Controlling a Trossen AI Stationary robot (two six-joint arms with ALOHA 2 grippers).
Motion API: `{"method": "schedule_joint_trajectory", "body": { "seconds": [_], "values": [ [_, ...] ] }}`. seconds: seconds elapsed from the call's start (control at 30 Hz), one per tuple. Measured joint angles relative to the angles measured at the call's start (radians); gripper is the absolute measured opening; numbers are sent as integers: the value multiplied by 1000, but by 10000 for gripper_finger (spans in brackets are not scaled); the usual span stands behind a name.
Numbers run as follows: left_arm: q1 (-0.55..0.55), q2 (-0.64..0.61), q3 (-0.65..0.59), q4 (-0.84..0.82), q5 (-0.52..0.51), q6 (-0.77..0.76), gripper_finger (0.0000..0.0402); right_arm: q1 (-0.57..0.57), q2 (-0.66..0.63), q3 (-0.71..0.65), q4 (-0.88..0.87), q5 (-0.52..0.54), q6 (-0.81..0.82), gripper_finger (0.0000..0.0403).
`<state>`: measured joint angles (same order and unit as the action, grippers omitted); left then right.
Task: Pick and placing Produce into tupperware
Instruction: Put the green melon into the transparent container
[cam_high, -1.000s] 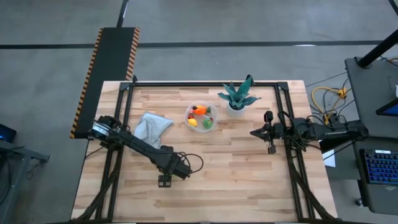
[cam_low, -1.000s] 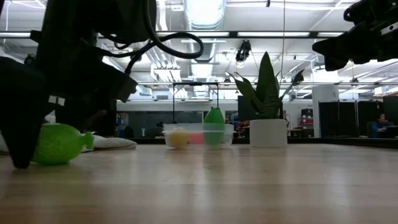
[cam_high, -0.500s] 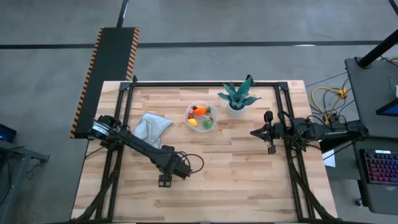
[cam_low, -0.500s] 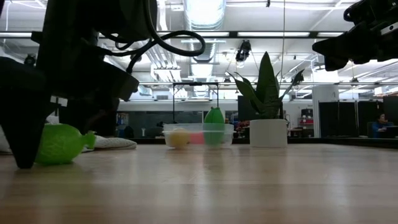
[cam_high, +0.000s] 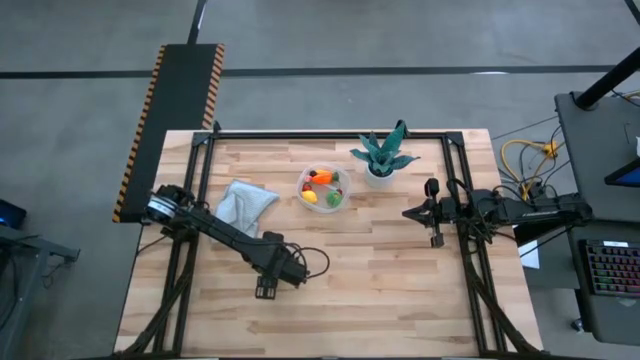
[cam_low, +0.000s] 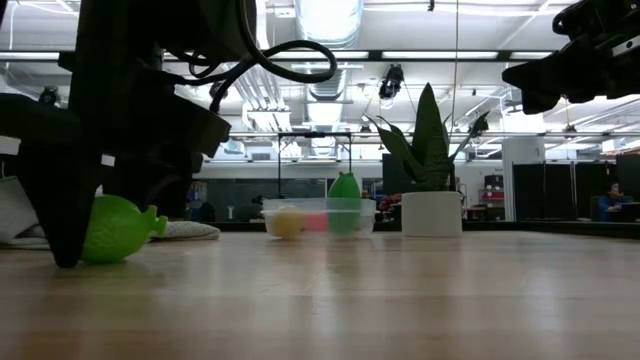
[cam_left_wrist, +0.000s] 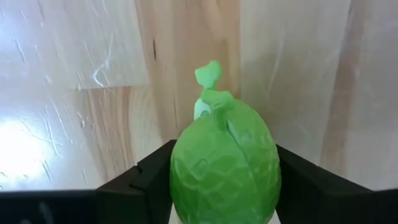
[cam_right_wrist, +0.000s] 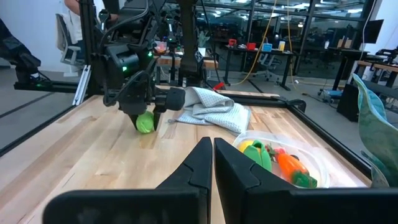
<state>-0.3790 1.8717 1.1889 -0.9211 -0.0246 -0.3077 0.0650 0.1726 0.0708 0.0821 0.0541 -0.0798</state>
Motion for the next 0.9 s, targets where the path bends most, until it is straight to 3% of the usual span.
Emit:
{"method": "schedule_joint_trajectory", "body": {
  "seconds": [0.37, 0.57, 0.9],
  "values": [
    [2, -3, 23, -85, -17, 80, 197, 0, 0, 0, 0, 0, 0, 9],
    [24, -3, 85, -191, -94, 139, 192, 0, 0, 0, 0, 0, -1, 9],
    [118, -5, 230, -212, -227, 308, 194, 0, 0, 0, 0, 0, -3, 9]
  ]
}}
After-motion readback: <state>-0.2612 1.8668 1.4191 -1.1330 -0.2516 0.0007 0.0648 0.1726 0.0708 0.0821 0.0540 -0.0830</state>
